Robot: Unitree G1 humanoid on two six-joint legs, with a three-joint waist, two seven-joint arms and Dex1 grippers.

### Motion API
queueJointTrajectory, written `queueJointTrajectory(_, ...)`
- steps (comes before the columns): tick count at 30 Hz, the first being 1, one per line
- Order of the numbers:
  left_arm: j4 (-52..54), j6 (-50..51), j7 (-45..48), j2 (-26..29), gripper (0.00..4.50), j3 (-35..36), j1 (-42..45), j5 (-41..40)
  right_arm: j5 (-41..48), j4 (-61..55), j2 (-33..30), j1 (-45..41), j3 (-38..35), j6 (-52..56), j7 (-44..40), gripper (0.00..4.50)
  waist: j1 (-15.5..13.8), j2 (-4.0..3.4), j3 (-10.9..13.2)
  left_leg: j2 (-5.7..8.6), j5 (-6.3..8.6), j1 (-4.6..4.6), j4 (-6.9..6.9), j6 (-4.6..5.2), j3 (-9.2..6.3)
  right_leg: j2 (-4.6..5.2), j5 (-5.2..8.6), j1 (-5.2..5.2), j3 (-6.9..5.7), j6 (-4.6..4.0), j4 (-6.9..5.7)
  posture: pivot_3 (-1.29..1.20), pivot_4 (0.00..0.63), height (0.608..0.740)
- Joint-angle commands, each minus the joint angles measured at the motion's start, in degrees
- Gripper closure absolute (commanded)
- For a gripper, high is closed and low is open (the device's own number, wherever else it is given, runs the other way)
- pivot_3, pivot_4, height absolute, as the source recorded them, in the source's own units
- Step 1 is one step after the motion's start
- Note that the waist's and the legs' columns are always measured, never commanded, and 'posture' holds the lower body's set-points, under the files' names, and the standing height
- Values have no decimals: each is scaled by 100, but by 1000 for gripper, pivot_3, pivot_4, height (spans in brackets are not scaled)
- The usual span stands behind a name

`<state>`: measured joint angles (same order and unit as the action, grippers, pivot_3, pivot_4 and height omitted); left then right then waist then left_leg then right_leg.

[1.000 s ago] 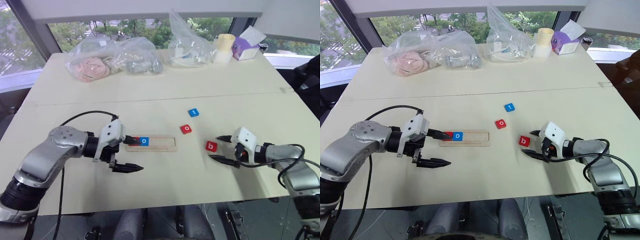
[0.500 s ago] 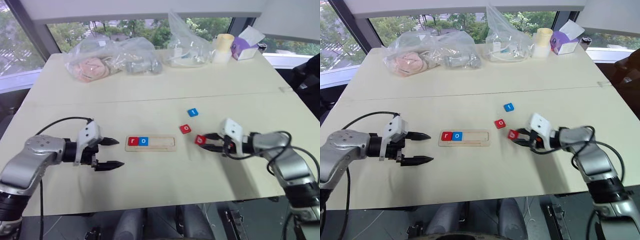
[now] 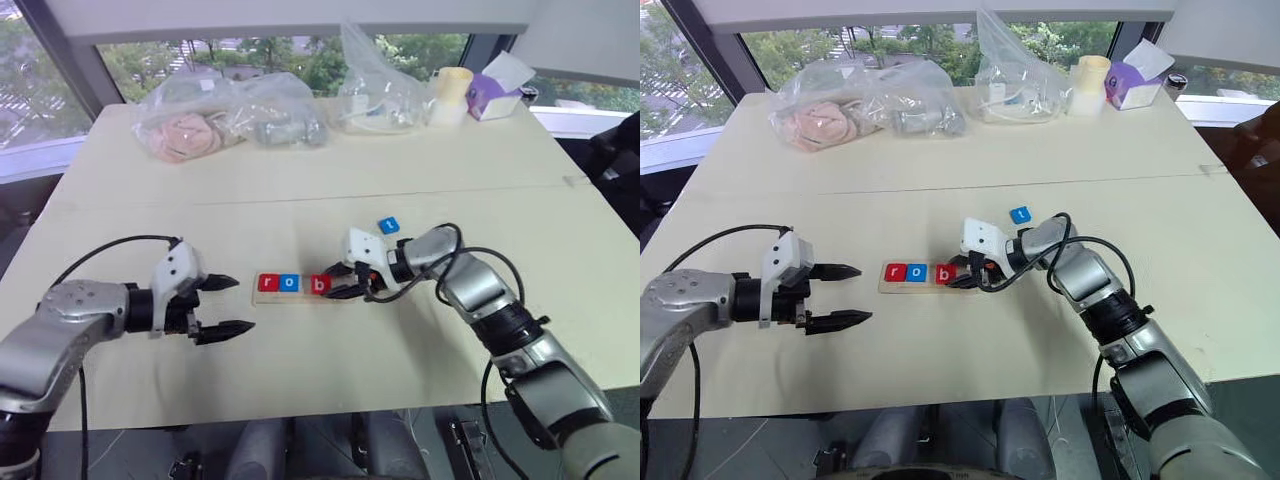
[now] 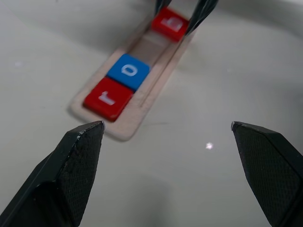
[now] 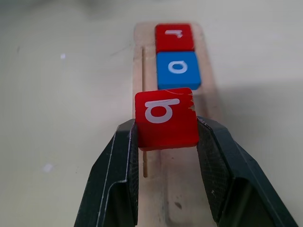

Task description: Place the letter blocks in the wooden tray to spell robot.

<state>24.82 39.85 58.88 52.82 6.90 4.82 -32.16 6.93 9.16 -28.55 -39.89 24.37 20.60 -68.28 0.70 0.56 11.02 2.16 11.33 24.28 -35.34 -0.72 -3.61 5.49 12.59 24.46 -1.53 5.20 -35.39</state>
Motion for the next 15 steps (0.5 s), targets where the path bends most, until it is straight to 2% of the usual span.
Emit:
queueJointTrajectory(1,283,159,-224,-12,0,304,-50,-188,-156,284,193,-284,14,-256,0,3350,9,0,0,0,-1,-1,0,-2,0,-2,0,0,0,-1,-2,0,150,740)
queueJointTrajectory(15,306,233,-531,-143,0,124,105,-282,-566,1084,685,-666,31,-594,81,3350,12,0,0,0,-11,-13,1,-18,0,-5,-2,-2,2,-4,-16,0,150,740)
